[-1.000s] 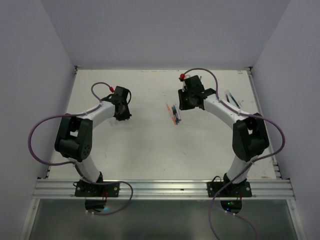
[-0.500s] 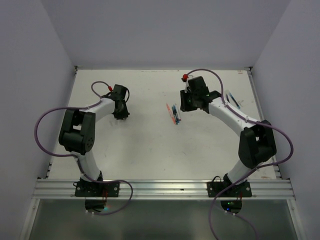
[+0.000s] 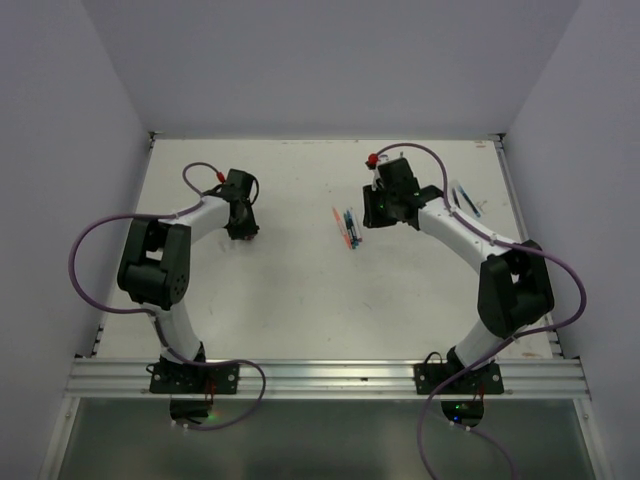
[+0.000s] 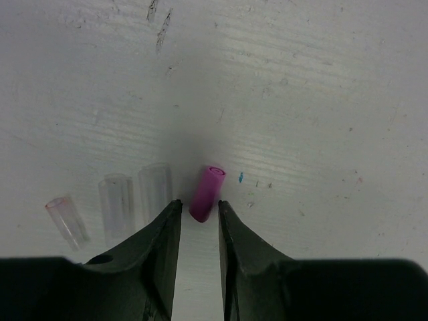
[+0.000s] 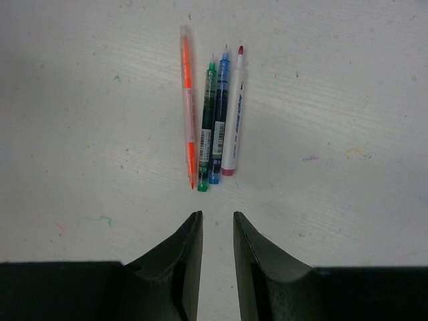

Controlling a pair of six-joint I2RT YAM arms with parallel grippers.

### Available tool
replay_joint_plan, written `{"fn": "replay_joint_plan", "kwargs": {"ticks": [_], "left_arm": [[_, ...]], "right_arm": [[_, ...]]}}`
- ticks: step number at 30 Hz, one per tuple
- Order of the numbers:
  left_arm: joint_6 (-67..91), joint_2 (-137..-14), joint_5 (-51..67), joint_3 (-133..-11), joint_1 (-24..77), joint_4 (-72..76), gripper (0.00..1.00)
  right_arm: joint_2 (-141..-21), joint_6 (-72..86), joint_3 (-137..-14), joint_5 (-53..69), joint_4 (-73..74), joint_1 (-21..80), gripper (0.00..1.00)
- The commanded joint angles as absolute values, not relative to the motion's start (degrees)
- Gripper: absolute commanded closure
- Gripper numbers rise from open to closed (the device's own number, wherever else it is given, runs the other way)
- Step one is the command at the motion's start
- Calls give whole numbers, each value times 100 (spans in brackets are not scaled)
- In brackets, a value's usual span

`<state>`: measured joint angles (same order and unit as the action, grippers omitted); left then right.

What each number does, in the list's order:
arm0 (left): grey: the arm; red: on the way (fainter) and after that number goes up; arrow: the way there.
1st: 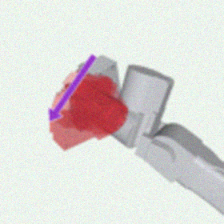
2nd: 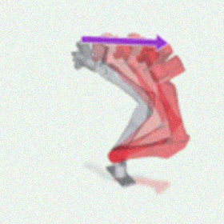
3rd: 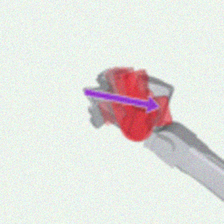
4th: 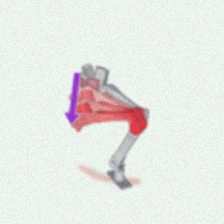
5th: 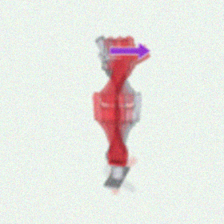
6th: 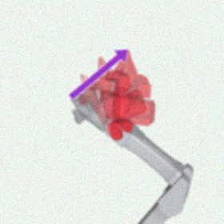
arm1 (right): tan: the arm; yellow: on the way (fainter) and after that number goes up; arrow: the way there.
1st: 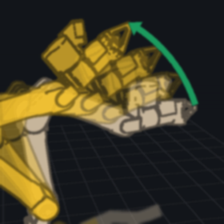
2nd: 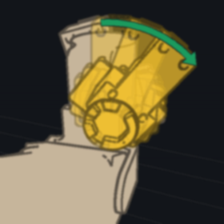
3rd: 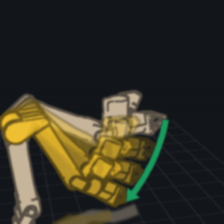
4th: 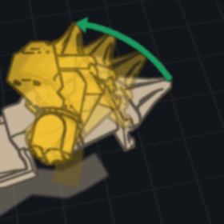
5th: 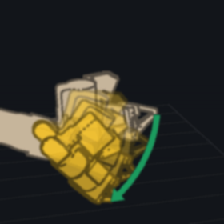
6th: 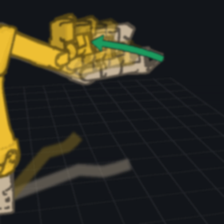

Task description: Open the pen caps

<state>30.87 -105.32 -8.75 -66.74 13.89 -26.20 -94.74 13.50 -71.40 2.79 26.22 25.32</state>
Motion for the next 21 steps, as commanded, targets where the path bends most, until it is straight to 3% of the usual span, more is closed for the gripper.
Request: {"fn": "replay_joint_plan", "kwargs": {"ticks": [1, 11, 15, 21], "left_arm": [[3041, -10450, -862, -6627, 1345, -2470, 69], [2918, -9818, -440, -7110, 1345, -2671, 60], [2883, -9415, -325, -7321, 1345, -2856, 57], [2883, -8782, -167, -7111, 1354, -2646, 53]], "right_arm": [[-9307, 1450, -7216, 431, 2523, 2479, 71], [-10220, 1565, -8672, 308, 2698, 1908, 67], [-11167, 1355, -9420, 141, 2593, 1626, 51], [-12444, 950, -10853, -78, 2505, 1424, 41]]}}
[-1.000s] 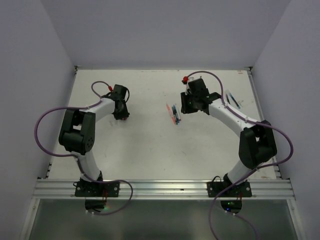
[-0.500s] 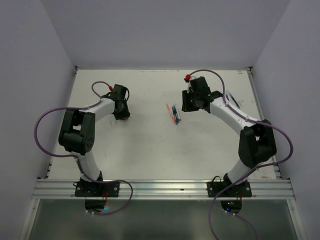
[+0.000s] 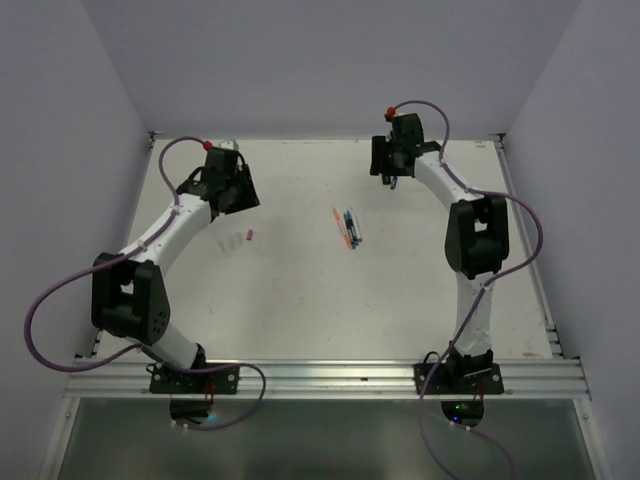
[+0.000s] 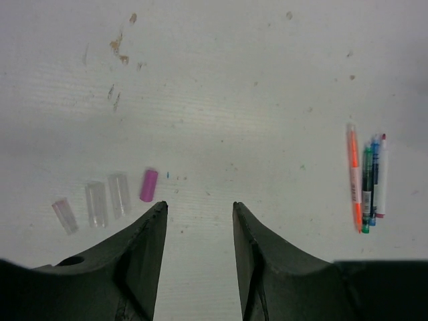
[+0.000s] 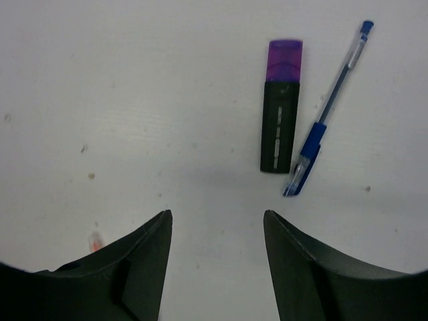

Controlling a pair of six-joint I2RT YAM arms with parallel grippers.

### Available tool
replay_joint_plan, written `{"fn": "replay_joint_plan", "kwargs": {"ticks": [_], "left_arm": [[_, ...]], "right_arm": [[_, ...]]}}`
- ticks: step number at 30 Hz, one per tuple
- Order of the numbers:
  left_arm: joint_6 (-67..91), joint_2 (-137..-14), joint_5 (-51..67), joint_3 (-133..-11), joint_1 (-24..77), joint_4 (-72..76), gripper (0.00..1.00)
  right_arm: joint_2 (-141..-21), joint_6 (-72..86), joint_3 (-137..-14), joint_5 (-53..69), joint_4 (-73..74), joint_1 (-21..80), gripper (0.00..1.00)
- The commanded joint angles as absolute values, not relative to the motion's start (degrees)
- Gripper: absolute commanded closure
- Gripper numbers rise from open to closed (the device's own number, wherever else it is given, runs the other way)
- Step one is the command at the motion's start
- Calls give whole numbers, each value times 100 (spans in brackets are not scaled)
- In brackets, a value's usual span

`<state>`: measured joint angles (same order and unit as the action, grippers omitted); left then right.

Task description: Open the pen caps

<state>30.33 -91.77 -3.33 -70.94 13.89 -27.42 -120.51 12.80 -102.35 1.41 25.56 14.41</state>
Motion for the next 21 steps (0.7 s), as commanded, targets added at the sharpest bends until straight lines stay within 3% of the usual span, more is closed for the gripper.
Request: {"fn": "replay_joint_plan", "kwargs": {"ticks": [1, 8, 21], "left_arm": [[2892, -8719, -132, -7015, 1354, -2576, 52], [2918, -8333, 667, -6435, 1354, -1795, 49], [2927, -8209, 914, -5968, 1424, -1204, 45]], "right_arm": [[-12776, 906, -11028, -131, 2514, 1424, 39], [-13894, 572, -12426, -395, 2601, 1389, 32], [-14229, 378, -12507, -642, 2390, 1345, 32]]}}
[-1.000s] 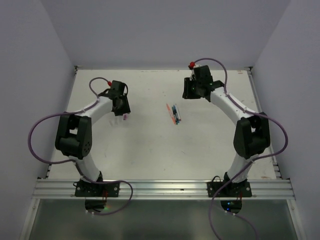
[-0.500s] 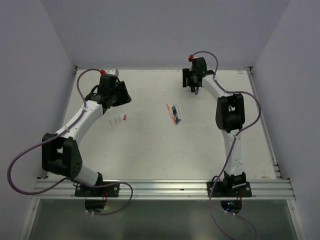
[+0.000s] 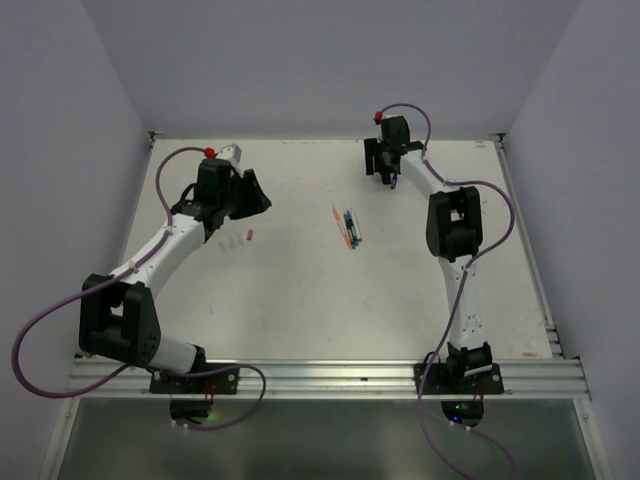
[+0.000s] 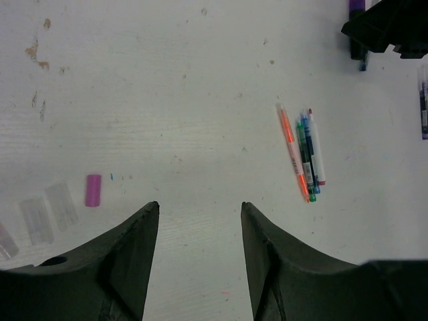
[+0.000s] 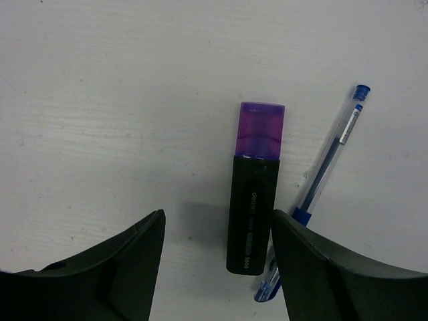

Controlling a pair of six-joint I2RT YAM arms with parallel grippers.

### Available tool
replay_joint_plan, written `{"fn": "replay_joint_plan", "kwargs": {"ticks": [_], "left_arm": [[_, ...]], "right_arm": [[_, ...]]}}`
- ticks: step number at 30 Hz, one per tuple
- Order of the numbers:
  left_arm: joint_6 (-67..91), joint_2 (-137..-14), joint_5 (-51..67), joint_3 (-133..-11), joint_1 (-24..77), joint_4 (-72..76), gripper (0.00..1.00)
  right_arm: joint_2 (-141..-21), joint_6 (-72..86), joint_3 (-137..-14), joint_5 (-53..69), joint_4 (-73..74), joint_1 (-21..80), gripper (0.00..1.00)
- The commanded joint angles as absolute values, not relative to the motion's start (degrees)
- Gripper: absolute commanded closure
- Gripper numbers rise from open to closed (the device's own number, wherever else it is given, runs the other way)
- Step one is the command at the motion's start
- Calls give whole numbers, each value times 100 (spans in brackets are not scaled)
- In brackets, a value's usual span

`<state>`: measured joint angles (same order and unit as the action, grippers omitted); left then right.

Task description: Open the pen caps

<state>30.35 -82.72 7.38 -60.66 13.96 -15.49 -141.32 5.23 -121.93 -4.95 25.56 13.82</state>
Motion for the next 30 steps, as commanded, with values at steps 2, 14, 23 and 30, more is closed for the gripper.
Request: {"fn": "replay_joint_plan", "kwargs": {"ticks": [2, 14, 23, 30], "left_arm": [[2927, -8218, 949, -5950, 1424, -1195, 45], [2971, -8139, 1169, -5959, 1433, -1090, 44], [2997, -8077, 1257, -5933, 1433, -1081, 44], [3076, -8112, 1266, -5871, 1441, -1046, 44]], "right_arm": [[-14247, 395, -12446, -650, 2391, 1327, 32], [-14458, 746, -12674, -150, 2716, 1082, 38], [-14818, 853, -13271, -18, 3234, 1046, 61], [-14924, 704, -13447, 351, 3296, 1046, 99]]}}
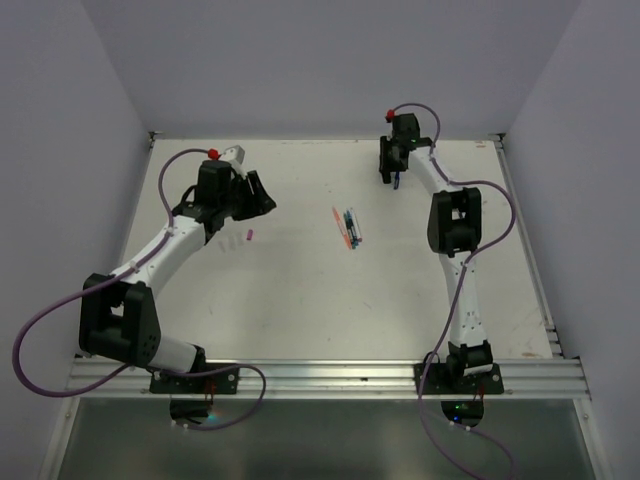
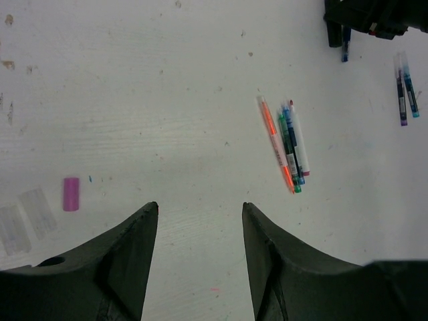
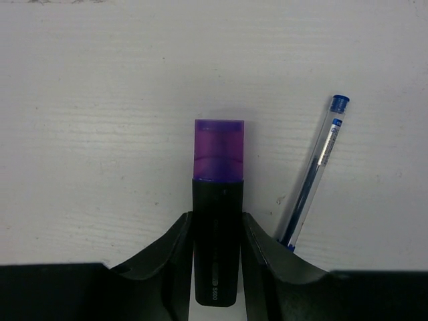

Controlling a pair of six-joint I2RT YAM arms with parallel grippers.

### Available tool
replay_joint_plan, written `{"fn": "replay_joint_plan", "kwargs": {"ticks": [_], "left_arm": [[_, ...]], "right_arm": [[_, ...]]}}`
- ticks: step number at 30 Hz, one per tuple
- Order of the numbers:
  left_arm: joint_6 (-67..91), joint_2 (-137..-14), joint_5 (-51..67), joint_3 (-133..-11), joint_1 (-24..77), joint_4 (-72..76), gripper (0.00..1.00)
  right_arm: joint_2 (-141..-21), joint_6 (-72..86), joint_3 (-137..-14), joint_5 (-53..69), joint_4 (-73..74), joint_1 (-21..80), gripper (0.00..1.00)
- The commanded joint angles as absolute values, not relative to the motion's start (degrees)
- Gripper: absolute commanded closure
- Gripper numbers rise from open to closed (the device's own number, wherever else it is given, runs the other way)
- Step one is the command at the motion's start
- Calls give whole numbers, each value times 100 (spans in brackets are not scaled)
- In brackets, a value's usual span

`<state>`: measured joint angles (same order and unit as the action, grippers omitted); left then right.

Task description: Open the pen caps

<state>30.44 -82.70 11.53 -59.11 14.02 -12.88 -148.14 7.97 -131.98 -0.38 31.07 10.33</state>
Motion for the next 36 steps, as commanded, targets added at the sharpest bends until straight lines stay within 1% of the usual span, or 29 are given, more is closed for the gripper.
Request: {"fn": "replay_joint_plan", "kwargs": {"ticks": [1, 3, 6, 7, 8, 9, 10, 11, 12, 13, 14, 16, 17, 19, 20, 24, 31, 36], "left_arm": [[3094, -8130, 1274, -5880, 1441, -1046, 44], [3164, -8139, 1275, -5880, 1450, -1055, 44], [3260, -8139, 1388, -5845, 1450, -1028, 44], [3269, -8147, 1484, -5836, 1450, -1020, 44], [3287, -8147, 1538, -5819, 1459, -985, 45], [3305, -8156, 1590, -5784, 1450, -958, 45], [3339, -8148, 1678, -5740, 1459, -915, 45], [3453, -8139, 1757, -5696, 1459, -723, 45], [3532, -8113, 1854, -5556, 1459, -564, 45], [3612, -8130, 2037, -5502, 1468, -249, 45], [3786, -8147, 2109, -5485, 1520, -133, 46], [3884, -8287, 2145, -5571, 1617, 130, 46], [3937, -8358, 2110, -5651, 1774, 114, 46], [3981, -8524, 1996, -5905, 1985, 105, 46], [4051, -8560, 1926, -5967, 2221, 97, 46], [4324, -8552, 1811, -6012, 2601, 281, 46], [4561, -8183, 1819, -5748, 2672, 412, 45], [4763, -8200, 2082, -5547, 2681, 702, 45]], "right_arm": [[-14846, 703, -13343, 465, 3218, 1046, 100], [-14626, 756, -13071, 650, 2735, 1072, 100], [-13836, 957, -12219, 1045, 2006, 1142, 100], [-13590, 975, -11616, 1281, 1821, 1169, 100], [-12961, 1045, -11262, 1353, 1532, 1247, 100], [-12651, 1150, -10850, 1414, 1329, 1283, 100], [-12273, 1247, -9958, 1519, 1144, 1309, 100], [-11669, 1492, -9523, 1790, 977, 1388, 100], [-11324, 1607, -9092, 1863, 767, 1441, 100], [-11025, 1730, -8287, 1933, 669, 1502, 100], [-10421, 1888, -7888, 2047, 398, 1677, 100], [-9916, 1812, -7062, 1873, 351, 2159, 100], [-9679, 1741, -6936, 1646, 613, 2336, 100], [-9230, 1714, -6716, 1626, 869, 2618, 100], [-9089, 1775, -6628, 1643, 931, 2837, 100], [-8325, 1881, -6259, 1502, 1090, 3190, 100], [-8068, 1942, -6082, 1590, 1125, 3322, 100], [-7972, 1978, -5924, 1652, 967, 3375, 100]]}}
